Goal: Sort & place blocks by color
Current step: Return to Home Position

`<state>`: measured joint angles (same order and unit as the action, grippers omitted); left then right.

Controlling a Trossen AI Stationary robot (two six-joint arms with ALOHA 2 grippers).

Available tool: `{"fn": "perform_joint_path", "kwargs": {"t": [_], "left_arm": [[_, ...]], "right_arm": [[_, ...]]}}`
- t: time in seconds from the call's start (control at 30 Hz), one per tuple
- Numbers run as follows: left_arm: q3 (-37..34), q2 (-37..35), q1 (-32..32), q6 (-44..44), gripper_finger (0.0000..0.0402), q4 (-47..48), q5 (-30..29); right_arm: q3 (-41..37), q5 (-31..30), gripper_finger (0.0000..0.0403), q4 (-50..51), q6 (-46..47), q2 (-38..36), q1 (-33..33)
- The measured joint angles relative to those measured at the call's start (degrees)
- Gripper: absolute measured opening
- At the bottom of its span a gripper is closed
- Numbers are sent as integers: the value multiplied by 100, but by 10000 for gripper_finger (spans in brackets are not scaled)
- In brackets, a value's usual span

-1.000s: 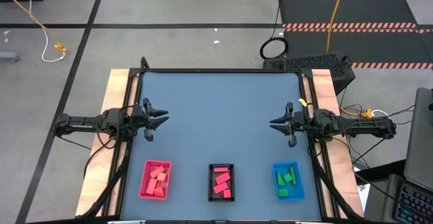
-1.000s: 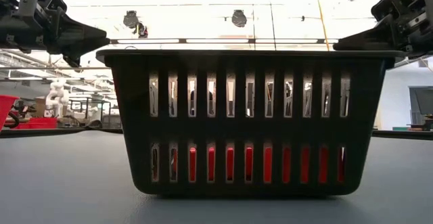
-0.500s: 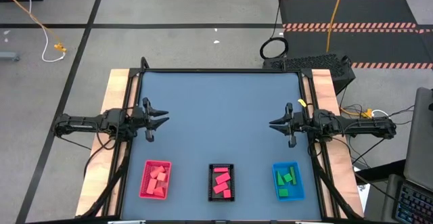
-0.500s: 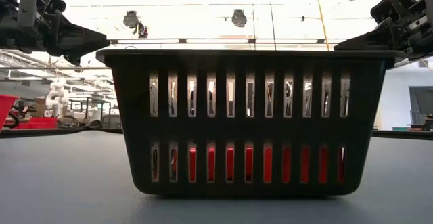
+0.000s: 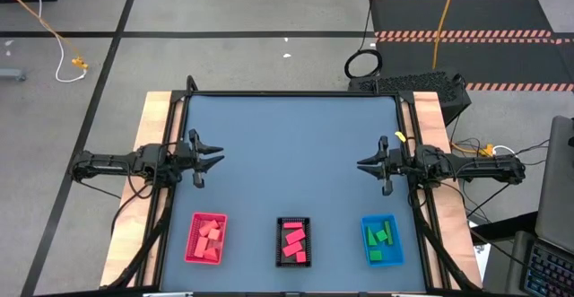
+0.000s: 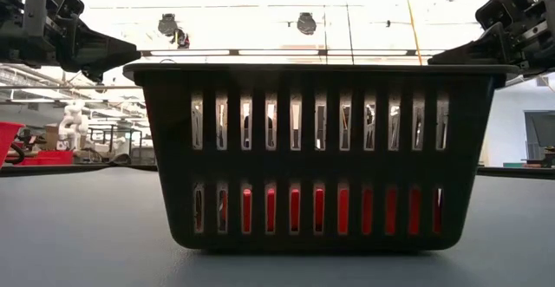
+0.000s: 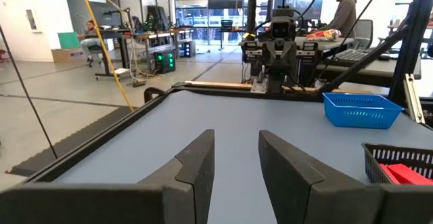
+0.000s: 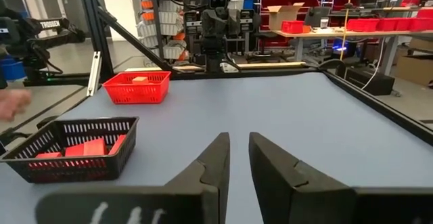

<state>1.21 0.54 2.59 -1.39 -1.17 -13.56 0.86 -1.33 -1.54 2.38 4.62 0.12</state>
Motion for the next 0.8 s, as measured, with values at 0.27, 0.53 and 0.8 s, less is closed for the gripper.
{"fn": "perform_joint_path", "kwargs": {"t": [0.27,0.53,0.8], "left_arm": [[0,0,0,7,118,2,-1],[0,0,0,13,118,2,-1],[0,0,1,13,118,4,-1]], "right_arm": [[0,-17,49,-90,-7,0,-1],[0,-15,49,-140,-8,0,-1],[0,-14,49,-153,-7,0,0]]}}
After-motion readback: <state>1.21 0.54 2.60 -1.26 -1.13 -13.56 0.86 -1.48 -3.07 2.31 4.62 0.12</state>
